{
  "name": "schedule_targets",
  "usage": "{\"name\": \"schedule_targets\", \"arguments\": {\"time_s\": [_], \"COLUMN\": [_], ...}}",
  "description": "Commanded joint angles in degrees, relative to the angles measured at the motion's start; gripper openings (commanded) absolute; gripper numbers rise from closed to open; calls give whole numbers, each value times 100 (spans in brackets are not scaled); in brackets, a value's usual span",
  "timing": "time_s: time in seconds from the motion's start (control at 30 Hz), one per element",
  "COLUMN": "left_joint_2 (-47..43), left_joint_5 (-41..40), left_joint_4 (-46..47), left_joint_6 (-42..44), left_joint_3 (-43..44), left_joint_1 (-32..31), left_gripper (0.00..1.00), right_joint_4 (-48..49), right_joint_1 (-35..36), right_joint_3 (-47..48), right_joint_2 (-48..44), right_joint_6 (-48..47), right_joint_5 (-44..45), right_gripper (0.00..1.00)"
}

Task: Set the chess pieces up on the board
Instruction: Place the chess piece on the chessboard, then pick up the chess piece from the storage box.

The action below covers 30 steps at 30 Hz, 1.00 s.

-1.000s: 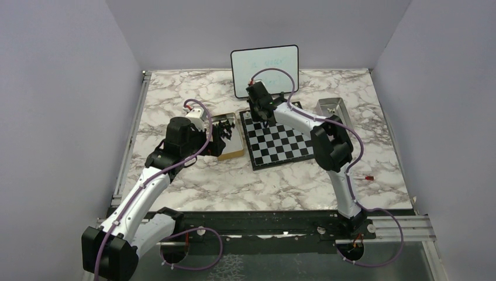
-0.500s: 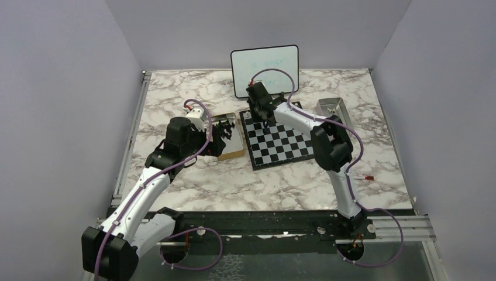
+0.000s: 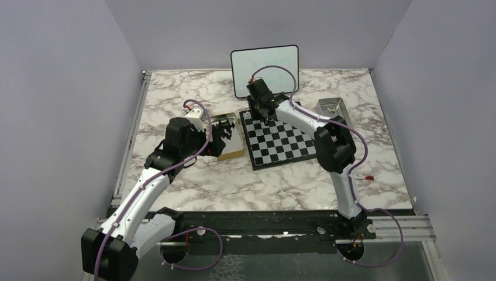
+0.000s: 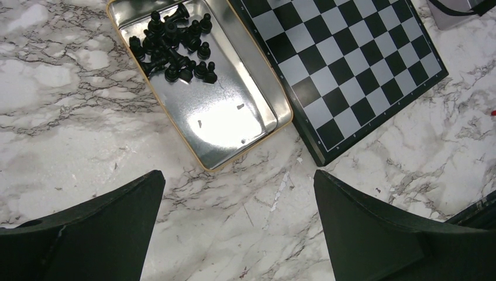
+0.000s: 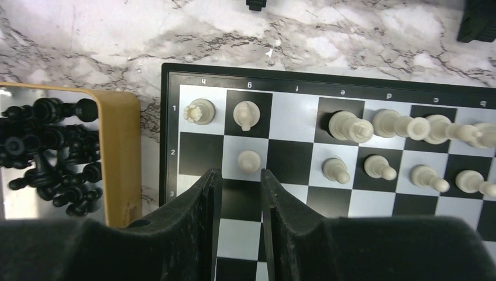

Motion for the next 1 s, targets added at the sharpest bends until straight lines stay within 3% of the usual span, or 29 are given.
{"name": "schedule_targets", "arguments": {"time_s": [0.0,0.37,0.7,0.97], "left_joint_2": [-148,-150,-95,-37], "left_joint_5": [-81,-56,-36,-4], "left_joint_4": [19,22,28,37], "left_joint_6": [56,64,73,73], "left_joint_3": [-65,-65,-65,-65], "left_joint_1": [-11,-11,-11,-11], "left_gripper": [99,99,99,99], "right_joint_4": [-168,-222,-68,267], "right_joint_1": [-27,-772,-2197,-3360], "right_joint_3": [97,-554,-1431,-1936], "right_joint_2": [-679,-1598,-2416,-2475], "right_joint_6": [-67,-571,-1184,-1315], "right_joint_5": [263,447,589,102], "right_gripper": [36,35,33,30]}}
